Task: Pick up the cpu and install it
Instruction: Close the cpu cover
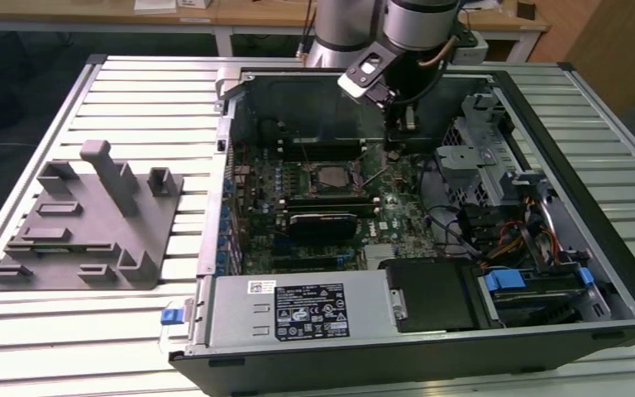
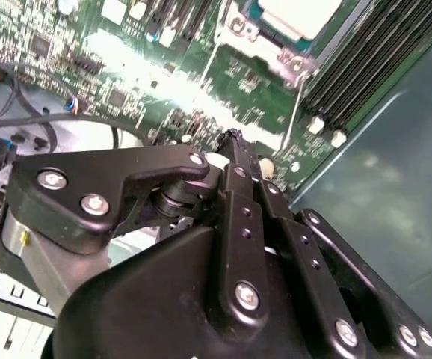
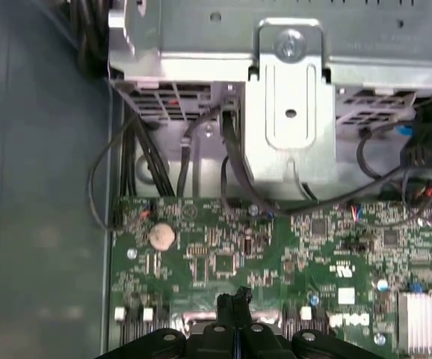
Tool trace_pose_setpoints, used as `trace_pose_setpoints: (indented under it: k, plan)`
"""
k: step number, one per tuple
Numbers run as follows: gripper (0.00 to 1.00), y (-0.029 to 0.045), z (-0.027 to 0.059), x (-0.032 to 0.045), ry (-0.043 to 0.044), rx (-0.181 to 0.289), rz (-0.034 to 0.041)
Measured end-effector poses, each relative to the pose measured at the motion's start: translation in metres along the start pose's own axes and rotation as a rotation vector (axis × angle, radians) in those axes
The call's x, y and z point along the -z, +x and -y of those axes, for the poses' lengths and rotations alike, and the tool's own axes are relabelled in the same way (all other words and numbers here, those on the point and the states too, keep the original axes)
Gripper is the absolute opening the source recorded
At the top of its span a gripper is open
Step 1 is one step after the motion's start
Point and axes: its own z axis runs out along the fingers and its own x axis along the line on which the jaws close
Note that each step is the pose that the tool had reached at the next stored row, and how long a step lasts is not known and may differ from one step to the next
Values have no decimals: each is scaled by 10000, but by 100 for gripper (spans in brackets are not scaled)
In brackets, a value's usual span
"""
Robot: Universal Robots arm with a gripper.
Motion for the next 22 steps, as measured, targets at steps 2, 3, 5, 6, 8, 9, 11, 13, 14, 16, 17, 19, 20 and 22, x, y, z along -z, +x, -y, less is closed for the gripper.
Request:
trace_pose_setpoints:
  k: [2, 3, 5, 6, 8, 9, 11, 13, 14, 16, 17, 19, 20, 22]
  plan:
    - [11, 1, -44, -10, 6, 0, 10]
    - [11, 1, -61, -18, 8, 1, 12]
    - [11, 2, -84, -42, 12, 1, 14]
    - [11, 2, -92, -58, 13, 1, 14]
    - [11, 2, -108, -94, 15, 0, 14]
    - [11, 2, -115, -111, 17, 0, 14]
    - [11, 3, -119, -147, 19, 0, 13]
    - [11, 3, -117, -179, 20, -2, 14]
    - [11, 3, -117, -191, 19, -3, 14]
    - [11, 3, -116, -206, 20, -3, 14]
    - [11, 3, -114, -207, 20, -3, 16]
    - [11, 3, -114, -207, 21, -1, 18]
    - [11, 3, -114, -208, 20, -3, 15]
    - [11, 3, -114, -209, 20, -3, 14]
